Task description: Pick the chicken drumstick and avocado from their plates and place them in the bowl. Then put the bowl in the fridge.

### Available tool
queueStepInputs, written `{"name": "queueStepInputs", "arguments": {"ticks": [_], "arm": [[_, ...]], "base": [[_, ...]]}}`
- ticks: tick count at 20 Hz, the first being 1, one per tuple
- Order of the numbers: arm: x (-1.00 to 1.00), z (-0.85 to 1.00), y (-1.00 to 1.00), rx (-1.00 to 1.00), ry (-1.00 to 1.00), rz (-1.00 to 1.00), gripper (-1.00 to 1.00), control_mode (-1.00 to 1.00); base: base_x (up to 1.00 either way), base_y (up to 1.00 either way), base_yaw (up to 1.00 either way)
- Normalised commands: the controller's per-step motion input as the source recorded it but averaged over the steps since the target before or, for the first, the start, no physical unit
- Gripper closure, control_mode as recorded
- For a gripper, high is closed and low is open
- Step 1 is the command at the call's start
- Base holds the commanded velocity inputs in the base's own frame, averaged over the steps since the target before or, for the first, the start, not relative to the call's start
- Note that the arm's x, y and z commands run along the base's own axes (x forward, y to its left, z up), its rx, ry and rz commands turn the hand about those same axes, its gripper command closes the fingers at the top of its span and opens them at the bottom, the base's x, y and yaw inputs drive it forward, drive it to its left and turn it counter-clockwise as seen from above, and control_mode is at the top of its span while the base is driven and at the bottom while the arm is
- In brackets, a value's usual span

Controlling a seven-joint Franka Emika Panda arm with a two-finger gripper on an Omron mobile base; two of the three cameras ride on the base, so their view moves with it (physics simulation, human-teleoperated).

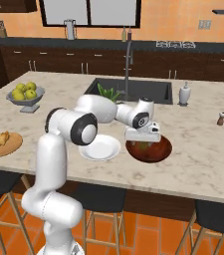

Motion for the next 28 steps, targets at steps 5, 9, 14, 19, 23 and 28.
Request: {"name": "queueStepInputs", "arguments": {"ticks": [5, 9, 14, 19, 23, 28], "arm": [[-0.42, 0.37, 0.26, 0.0, -0.15, 0.0, -1.0, -1.0], [-0.72, 0.43, 0.46, 0.03, -0.13, 0.0, -1.0, -1.0], [-0.84, 0.35, 0.71, 0.07, -0.04, -0.01, -1.0, -1.0], [-0.58, 0.41, 0.98, 0.06, 0.0, -0.01, -1.0, -1.0], [-0.52, 0.38, 1.0, 0.01, 0.0, -0.02, -1.0, -1.0], [-0.39, 0.3, 1.0, 0.01, 0.0, -0.02, -1.0, -1.0]], "base": [[0.0, 0.0, 0.0], [0.0, 0.0, 0.0], [0.0, 0.0, 0.0], [0.0, 0.0, 0.0], [0.0, 0.0, 0.0], [0.0, 0.0, 0.0]]}}
